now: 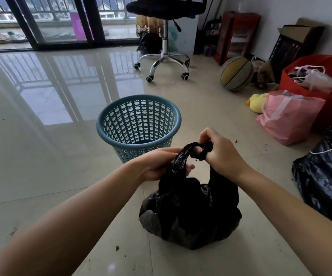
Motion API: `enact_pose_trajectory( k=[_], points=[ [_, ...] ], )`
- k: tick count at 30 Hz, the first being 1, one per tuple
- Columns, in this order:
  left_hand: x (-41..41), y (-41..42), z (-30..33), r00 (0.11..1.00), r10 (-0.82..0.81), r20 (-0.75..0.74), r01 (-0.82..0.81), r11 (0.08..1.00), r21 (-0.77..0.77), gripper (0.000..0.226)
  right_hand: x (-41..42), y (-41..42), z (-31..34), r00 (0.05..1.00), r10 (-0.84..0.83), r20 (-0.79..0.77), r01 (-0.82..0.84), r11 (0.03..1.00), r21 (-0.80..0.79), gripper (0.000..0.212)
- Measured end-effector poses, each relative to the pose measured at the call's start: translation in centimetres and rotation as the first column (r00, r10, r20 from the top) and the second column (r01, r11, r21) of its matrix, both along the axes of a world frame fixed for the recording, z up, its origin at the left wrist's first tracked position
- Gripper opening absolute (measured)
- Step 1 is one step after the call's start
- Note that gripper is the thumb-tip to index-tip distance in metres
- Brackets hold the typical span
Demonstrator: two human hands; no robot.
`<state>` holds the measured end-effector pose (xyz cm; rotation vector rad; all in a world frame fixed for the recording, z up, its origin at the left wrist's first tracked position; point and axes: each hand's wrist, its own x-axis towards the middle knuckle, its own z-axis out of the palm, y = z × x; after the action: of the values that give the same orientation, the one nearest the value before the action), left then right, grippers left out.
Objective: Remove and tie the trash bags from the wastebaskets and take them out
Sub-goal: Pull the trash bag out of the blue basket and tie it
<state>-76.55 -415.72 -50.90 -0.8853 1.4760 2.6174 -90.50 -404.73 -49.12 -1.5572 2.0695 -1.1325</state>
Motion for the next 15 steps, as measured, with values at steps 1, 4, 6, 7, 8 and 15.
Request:
enact_pose_trajectory(
  k=[1, 4, 6, 7, 8, 15],
  points=[
    [-0.2, 0.3, -0.1, 1.000, -0.007, 0.008, 0.007, 0.999, -0.040, 0.023, 0.4, -0.1, -0.2, 0.999, 0.020, -0.033, -0.021, 1.000, -0.020, 0.023],
    [-0.6, 0.8, 0.1, 1.000, 0.018, -0.013, -0.019, 0.998, -0.054, 0.024, 0.8, -0.3, -0.6, 0.998, 0.043, -0.052, -0.046, 0.997, -0.058, 0.027],
    [-0.7, 0.7, 0.1, 0.999, 0.047, -0.012, -0.047, 0.998, -0.039, 0.020, 0.5, -0.4, -0.9, 0.997, 0.062, -0.037, -0.064, 0.996, -0.056, 0.024],
    [-0.8, 0.7, 0.2, 0.998, 0.067, 0.009, -0.066, 0.997, -0.046, 0.013, 0.4, -0.5, -1.1, 0.996, 0.077, -0.036, -0.079, 0.996, -0.049, 0.022],
    [-1.0, 0.7, 0.1, 0.993, 0.110, 0.040, -0.107, 0.992, -0.070, 0.008, 0.3, -0.4, -1.5, 0.996, 0.083, -0.040, -0.085, 0.995, -0.046, 0.019],
    [2.3, -2.8, -4.5, 0.827, 0.358, 0.433, 0.173, 0.571, -0.802, 0.019, -4.5, 0.6, -4.8, 0.948, -0.282, 0.149, 0.270, 0.958, 0.092, 0.017]
  ],
)
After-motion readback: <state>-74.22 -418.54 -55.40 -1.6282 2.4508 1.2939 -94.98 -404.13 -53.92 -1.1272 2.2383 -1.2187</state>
